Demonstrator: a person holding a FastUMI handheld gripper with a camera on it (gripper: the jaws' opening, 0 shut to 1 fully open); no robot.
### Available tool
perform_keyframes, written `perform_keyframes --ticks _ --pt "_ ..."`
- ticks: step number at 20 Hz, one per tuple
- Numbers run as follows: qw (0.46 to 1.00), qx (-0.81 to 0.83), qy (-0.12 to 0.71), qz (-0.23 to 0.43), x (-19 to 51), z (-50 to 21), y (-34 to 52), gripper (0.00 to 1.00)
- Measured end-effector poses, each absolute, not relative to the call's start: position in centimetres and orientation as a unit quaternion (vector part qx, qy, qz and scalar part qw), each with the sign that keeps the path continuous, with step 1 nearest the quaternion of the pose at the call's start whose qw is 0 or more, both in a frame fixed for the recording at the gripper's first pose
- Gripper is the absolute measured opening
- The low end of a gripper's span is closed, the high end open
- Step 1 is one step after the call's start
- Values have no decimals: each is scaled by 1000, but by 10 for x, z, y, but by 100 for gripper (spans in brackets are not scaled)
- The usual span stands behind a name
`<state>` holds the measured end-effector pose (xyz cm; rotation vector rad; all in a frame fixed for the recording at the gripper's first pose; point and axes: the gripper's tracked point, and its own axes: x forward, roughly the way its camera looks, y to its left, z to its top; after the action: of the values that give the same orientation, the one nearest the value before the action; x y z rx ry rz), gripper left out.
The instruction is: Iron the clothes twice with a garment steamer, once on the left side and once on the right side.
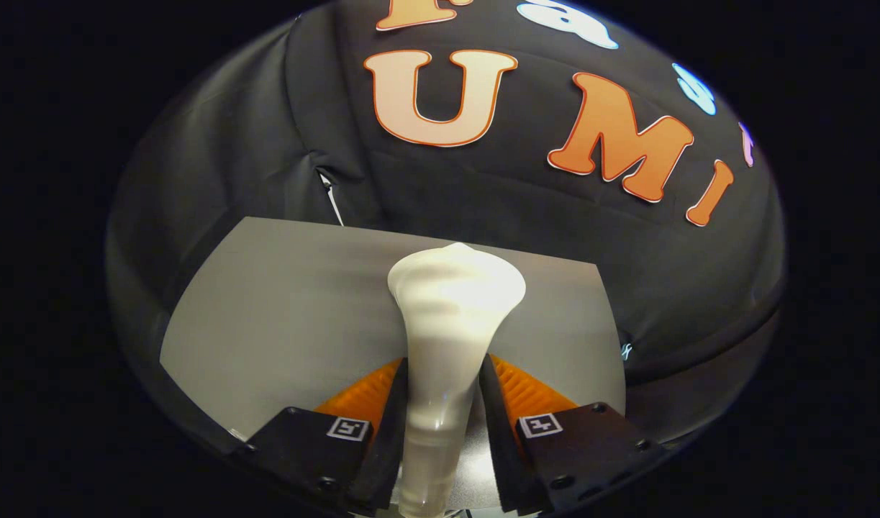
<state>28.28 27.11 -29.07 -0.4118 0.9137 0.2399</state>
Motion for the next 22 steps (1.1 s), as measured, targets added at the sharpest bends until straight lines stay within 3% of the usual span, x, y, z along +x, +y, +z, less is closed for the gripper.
perform_keyframes --ticks 5,22 --pt "886 -169 410 136 277 -282 279 51" --pt "950 -96 244 171 196 -166 233 50"
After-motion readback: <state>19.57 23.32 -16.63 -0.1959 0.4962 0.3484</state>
